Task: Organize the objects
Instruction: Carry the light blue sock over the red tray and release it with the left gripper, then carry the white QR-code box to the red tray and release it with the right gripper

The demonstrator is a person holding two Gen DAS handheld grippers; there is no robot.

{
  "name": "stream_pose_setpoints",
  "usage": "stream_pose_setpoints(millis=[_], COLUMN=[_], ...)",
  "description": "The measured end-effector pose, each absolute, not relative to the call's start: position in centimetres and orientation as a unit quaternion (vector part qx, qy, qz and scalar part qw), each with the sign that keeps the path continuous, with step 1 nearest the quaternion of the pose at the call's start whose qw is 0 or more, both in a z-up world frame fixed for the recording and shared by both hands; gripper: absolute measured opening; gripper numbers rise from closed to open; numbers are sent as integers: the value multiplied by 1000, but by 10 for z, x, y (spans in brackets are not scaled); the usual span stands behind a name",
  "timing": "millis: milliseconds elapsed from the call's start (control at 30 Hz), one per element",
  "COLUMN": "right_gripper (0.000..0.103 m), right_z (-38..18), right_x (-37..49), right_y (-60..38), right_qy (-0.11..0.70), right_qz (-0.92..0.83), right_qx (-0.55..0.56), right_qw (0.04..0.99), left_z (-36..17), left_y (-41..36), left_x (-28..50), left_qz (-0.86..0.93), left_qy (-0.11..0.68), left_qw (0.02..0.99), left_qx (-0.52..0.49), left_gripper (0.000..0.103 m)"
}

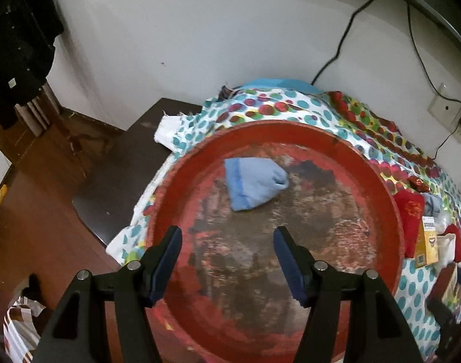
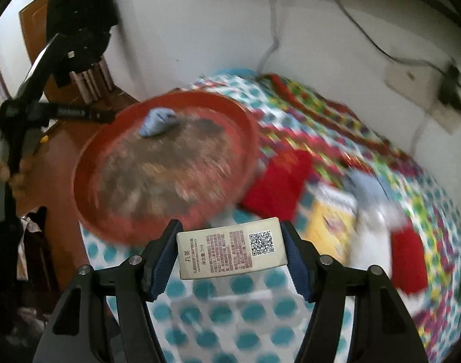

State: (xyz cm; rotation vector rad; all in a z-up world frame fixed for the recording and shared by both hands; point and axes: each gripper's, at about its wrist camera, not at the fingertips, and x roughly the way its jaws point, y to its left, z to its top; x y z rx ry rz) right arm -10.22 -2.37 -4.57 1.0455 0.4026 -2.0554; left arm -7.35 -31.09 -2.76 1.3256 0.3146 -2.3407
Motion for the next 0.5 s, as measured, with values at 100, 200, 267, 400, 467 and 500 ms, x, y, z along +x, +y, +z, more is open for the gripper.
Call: stream_pose_setpoints(millis=[100,200,267,400,467,500], right_gripper=[63,63,63,63,63,63], right_z=[-46,-49,-52,-64,-69,-70], right_x=[-110,-122,-132,-163,-174,-179], right_y=[-66,-107,-133,-182,-200,-209], right_qy=[174,177,175,158,156,156], right_qz=[-803,-798,-794,-788,-788,-788], right_qx=[409,414,420,448,455,459], right_qw=[396,402,403,392,385,380], left_z=[-31,-34,-34,-35,-36,-37], left_y=[-326,-341,-348,-358,-362,-365], left_x=[-63,-56,-52,-46,-44,-43], left_qz=[-844,-839,-840,-847,-846,-846], left_qy=[126,133,128,146,149,149], left_qw=[221,234,240,223,223,226], left_qx=[473,473,469,461,460,459], left_gripper=[64,64,64,64,64,64])
